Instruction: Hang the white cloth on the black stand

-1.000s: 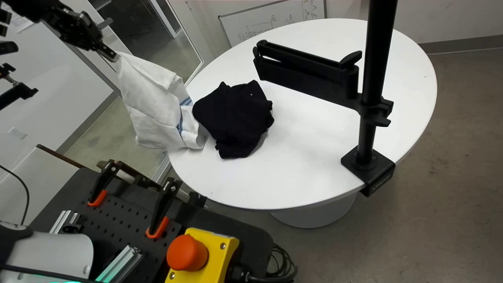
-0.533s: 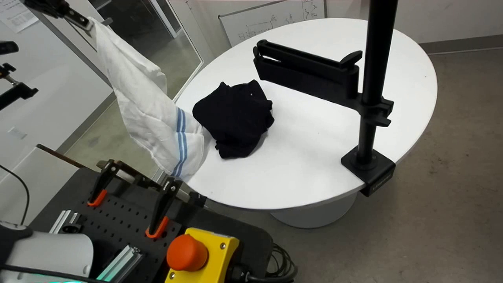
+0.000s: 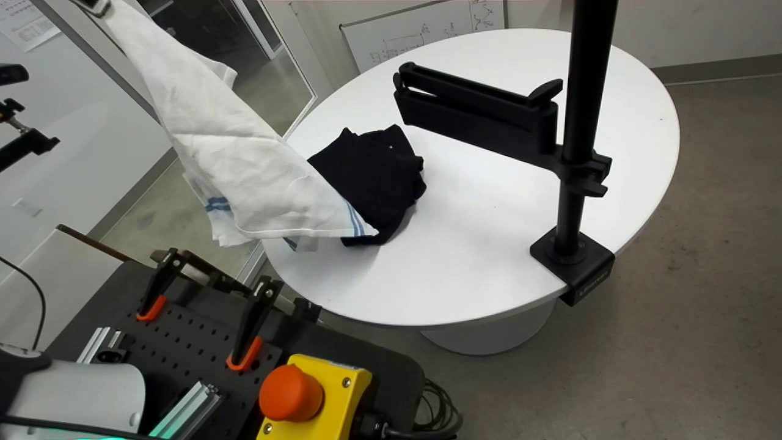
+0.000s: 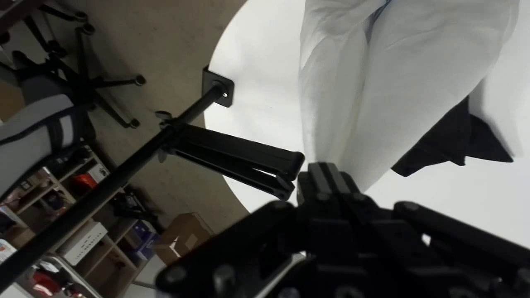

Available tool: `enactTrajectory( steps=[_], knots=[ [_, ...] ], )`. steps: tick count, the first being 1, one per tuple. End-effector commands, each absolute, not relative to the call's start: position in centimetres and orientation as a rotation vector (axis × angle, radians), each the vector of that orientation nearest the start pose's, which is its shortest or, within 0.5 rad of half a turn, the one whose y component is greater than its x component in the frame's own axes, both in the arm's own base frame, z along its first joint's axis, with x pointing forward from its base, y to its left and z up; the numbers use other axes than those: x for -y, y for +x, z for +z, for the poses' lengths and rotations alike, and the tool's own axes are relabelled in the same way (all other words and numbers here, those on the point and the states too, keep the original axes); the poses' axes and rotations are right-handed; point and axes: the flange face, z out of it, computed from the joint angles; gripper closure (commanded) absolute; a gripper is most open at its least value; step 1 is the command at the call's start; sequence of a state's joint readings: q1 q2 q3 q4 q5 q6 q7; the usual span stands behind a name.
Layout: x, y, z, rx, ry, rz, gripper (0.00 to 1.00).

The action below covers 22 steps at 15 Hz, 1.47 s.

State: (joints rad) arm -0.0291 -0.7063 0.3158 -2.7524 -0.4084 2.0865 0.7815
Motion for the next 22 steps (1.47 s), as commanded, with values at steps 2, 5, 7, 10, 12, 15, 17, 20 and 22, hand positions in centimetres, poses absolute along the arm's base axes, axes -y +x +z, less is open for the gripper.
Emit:
enactTrajectory(
  steps=[2, 5, 7, 10, 12, 15, 17, 20, 22],
  knots=[
    [-4.6, 30.9, 44.6, -0.907, -3.563, -0.512, 1.0],
    [-2.9, 30.6, 45.7, -1.06, -3.555, -0.508, 1.0],
    [-1.9, 31.2, 46.3, -1.109, -3.579, -0.551, 1.0],
    [-0.6, 33.1, 46.9, -1.124, -3.67, -0.653, 1.0],
    [0.3, 34.8, 47.1, -1.122, -3.728, -0.692, 1.0],
    [1.8, 37.1, 47.4, -1.129, -3.776, -0.715, 1.0],
    [3.0, 38.6, 47.4, -1.136, -3.794, -0.699, 1.0],
    [5.4, 40.8, 47.1, -1.146, -3.805, -0.63, 1.0],
    [7.3, 42.0, 46.6, -1.172, -3.795, -0.563, 1.0]
  ],
)
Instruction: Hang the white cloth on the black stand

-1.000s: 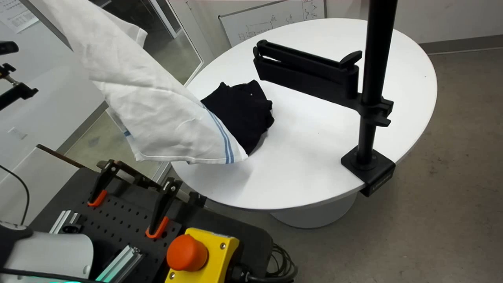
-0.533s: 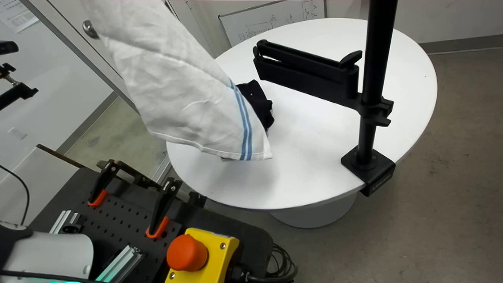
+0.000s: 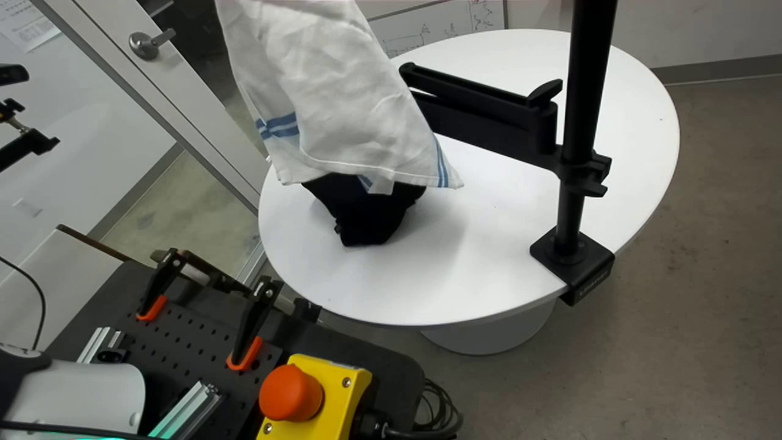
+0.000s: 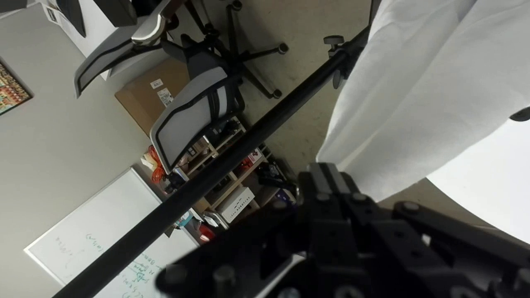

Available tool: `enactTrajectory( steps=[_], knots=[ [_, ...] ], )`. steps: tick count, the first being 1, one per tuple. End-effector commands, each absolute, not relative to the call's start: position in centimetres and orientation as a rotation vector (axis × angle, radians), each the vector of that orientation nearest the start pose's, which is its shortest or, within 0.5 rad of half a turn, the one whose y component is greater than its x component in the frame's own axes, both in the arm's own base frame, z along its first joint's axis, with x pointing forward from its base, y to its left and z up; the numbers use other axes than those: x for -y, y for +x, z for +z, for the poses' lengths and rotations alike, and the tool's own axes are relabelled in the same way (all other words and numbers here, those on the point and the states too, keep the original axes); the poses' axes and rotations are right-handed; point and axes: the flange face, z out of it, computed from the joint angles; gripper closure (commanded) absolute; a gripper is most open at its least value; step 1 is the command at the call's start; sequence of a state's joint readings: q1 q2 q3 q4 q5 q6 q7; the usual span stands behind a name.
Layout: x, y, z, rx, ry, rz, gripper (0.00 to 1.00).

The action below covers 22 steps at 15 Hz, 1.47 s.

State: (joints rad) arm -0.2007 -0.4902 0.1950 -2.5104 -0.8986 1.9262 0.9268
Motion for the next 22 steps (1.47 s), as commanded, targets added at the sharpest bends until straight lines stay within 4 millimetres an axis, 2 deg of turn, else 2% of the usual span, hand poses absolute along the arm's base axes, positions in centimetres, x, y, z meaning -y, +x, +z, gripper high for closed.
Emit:
enactTrajectory(
  steps=[1, 6, 10, 15, 22],
  knots=[
    [8.3, 42.6, 46.3, 0.677, 2.155, 0.299, 1.0],
    [12.9, 44.7, 44.4, 0.751, 2.181, 0.196, 1.0],
    [15.6, 46.6, 43.1, 0.795, 2.183, 0.137, 1.0],
    [17.7, 49.6, 41.5, 0.832, 2.158, 0.092, 1.0],
    [19.1, 55.5, 40.5, 0.847, 2.142, 0.069, 1.0]
  ],
)
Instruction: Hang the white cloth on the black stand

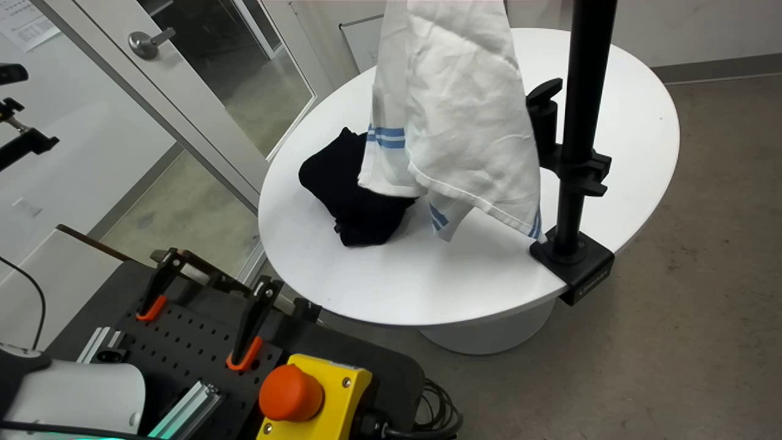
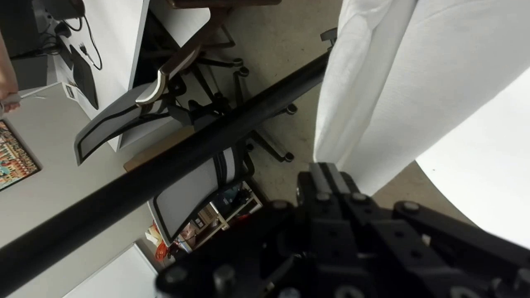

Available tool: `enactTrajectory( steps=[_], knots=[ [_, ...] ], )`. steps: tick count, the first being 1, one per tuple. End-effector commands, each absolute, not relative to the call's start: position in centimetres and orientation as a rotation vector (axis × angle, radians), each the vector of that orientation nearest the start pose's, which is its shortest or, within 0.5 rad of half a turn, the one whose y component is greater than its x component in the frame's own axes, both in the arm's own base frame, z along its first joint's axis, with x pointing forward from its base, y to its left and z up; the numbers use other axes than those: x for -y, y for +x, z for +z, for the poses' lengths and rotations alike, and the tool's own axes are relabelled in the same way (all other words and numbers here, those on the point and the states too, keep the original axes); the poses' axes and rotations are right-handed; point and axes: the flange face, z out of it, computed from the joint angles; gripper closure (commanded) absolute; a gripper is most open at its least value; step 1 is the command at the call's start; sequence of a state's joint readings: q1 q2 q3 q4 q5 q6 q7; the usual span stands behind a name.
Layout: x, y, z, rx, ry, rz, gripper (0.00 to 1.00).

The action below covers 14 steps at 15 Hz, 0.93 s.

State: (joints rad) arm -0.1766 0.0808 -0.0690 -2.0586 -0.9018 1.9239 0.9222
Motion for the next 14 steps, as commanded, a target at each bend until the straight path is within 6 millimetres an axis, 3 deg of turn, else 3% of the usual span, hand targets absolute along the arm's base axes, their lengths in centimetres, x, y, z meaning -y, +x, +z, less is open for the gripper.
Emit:
enactTrajectory(
  steps=[1, 8, 14],
  knots=[
    [19.1, 56.4, 40.3, 0.847, 2.143, 0.067, 1.0],
    [19.3, 60.8, 39.5, 0.865, 2.125, 0.03, 1.0],
    [19.6, 62.6, 37.4, 0.905, 2.106, -0.047, 1.0]
  ],
)
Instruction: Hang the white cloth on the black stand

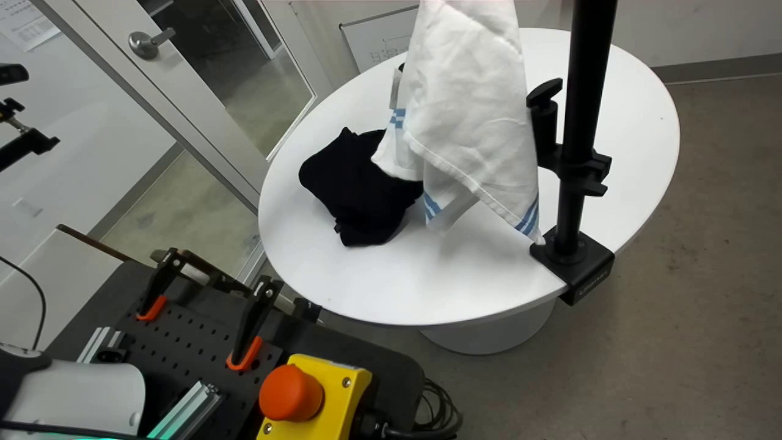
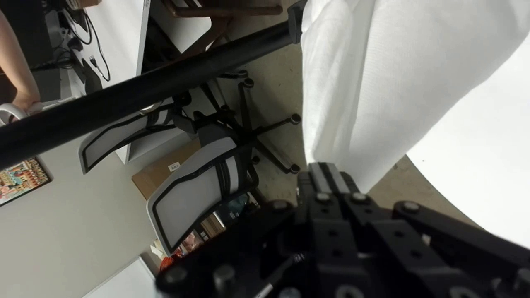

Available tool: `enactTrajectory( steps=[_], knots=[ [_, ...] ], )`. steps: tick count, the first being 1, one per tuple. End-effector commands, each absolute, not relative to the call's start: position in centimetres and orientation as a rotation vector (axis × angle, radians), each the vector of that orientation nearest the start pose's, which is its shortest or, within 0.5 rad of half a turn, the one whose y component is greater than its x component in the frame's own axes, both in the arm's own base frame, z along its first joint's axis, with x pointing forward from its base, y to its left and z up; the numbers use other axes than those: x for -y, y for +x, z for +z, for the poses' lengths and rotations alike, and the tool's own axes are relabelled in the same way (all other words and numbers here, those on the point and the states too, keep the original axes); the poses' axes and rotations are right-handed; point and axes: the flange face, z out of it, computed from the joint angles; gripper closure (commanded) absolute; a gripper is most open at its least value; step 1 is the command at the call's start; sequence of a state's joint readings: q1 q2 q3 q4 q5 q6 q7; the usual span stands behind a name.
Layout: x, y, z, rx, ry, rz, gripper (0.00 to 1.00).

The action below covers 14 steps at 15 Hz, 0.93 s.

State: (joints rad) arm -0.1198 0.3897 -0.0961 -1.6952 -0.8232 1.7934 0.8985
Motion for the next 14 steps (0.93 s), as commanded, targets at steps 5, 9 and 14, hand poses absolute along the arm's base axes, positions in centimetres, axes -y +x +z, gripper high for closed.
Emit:
enactTrajectory(
  steps=[5, 9, 14],
  knots=[
    [21.4, 63.0, 37.3, 1.024, 2.09, -0.13, 1.0],
    [22.1, 63.6, 38.6, 0.993, 2.128, -0.134, 1.0],
    [20.5, 64.8, 40.1, 0.787, 2.1, -0.161, 1.0]
  ],
)
